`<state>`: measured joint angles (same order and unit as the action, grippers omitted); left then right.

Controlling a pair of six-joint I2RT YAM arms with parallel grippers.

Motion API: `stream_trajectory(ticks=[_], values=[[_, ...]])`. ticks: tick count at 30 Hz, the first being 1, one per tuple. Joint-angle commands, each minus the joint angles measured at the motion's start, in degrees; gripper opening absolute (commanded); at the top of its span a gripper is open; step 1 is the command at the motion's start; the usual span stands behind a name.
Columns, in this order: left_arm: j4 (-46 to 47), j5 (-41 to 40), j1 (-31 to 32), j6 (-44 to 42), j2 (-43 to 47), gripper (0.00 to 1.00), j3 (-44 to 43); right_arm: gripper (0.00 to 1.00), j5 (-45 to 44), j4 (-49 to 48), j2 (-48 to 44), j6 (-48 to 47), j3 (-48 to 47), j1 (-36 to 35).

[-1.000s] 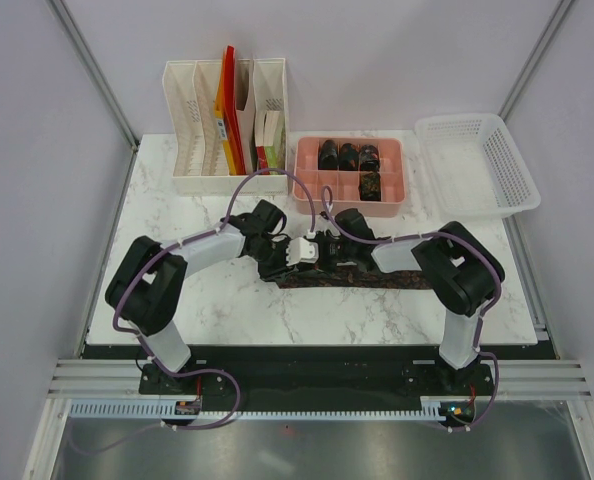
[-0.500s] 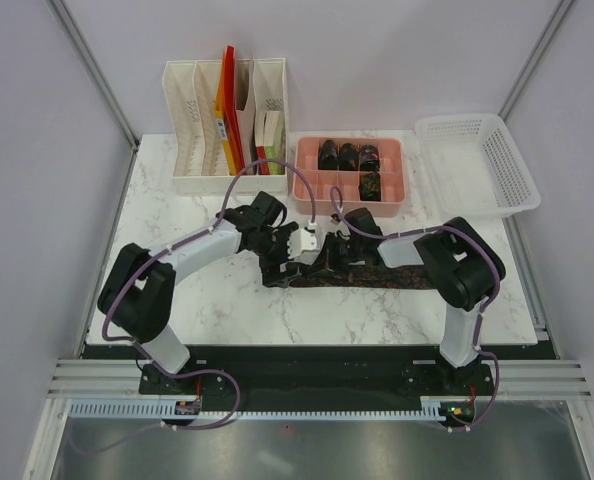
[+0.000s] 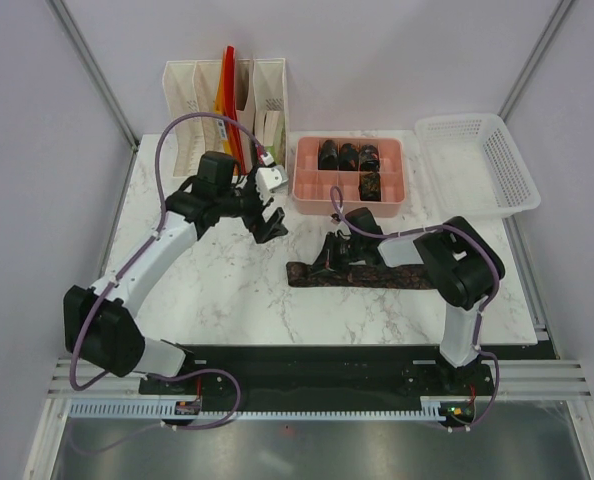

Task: Roll the ties
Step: Roll the tie at the center of the board.

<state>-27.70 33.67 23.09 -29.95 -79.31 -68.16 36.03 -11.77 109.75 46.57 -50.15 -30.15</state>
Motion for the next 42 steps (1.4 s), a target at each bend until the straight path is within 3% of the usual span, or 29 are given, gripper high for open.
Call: stream_trajectory(ticks=[1,8,16,24,29,36,42], values=[[-9.6,6.9,-0.8,-8.2,-7.5,1.0,-7.2,0.0,-4.2,0.7,3.5,-0.2,-0.7,-0.5],[-9.7,8.1,-2.6,-26.9,-7.9,1.0,6.5,0.0,-4.8,-4.6,7.8,3.0,-2.7,-3.1],[6.5,5.6,-2.5,-31.6,-9.2,0.95,18.2,0.0,-4.6,-7.1,10.4,5.0,-3.7,-5.7],[10.2,4.3,-1.7,-33.3,-11.7,0.88,19.7,0.0,-4.5,-7.0,10.3,4.7,-3.0,-5.9],[10.0,4.3,-1.3,-33.1,-10.5,0.74,19.7,0.0,-4.8,-5.5,10.1,3.7,-3.5,-5.9],[7.1,5.6,2.6,-29.4,-8.6,0.42,16.5,0.0,-4.5,-5.9,10.4,4.2,-3.7,-6.2],[6.3,1.6,8.5,-26.1,-11.0,0.38,13.3,0.0,-4.5,-6.6,10.0,5.4,-3.4,-6.7]])
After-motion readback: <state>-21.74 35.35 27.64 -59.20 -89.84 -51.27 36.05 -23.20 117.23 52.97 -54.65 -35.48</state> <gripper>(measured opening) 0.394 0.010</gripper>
